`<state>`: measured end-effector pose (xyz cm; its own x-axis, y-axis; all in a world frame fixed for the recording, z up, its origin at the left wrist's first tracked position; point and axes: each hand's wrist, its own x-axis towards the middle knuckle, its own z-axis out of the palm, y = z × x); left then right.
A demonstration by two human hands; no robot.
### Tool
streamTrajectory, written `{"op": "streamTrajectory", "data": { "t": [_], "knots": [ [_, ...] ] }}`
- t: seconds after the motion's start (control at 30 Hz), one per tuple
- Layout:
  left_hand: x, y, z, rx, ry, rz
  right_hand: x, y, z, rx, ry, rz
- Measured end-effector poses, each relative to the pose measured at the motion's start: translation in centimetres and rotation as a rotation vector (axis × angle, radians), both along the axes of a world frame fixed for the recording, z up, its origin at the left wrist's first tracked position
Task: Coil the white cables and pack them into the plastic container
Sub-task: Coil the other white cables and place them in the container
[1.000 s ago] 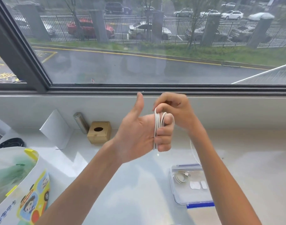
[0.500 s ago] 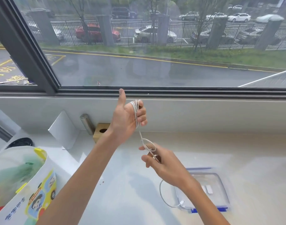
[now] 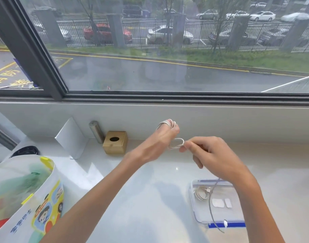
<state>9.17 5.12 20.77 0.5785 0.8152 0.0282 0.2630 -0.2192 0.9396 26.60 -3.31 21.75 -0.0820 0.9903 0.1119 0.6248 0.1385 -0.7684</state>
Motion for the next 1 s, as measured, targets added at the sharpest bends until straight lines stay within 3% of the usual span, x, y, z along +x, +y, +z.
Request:
{"op": "streamTrajectory", "data": {
  "t": [0.2, 0.4, 0.6, 0.7, 0.9, 1.0],
  "knots": [
    [-0.2, -0.1, 1.8, -0.013, -0.144, 0.019, -0.7, 0.9, -2.6, 0.071, 0.262, -0.181],
    [0.1, -0.1, 1.3, -0.177, -0.286, 0.066, -3.8, 1.9, -4.3, 0.171, 0.455, -0.306],
    [-0.7, 0.7, 1.5, -0.431, -0.646, 0.257, -4.7, 1.9, -5.2, 0.132, 0.757, -0.226],
    [-1.2, 0.9, 1.5, -0.485, -0.774, 0.364, -5.1, 1.9, -5.3, 0.143, 0.891, -0.299],
    [-0.9, -0.4, 0.8, -0.618, -0.934, 0.371, -6.4, 2.1, -5.0, 0.292, 0.688, -0.407],
    [-0.9, -0.5, 0.8, -0.655, -0.963, 0.357, -6.4, 2.2, -5.0, 0.207, 0.756, -0.413]
  ]
}}
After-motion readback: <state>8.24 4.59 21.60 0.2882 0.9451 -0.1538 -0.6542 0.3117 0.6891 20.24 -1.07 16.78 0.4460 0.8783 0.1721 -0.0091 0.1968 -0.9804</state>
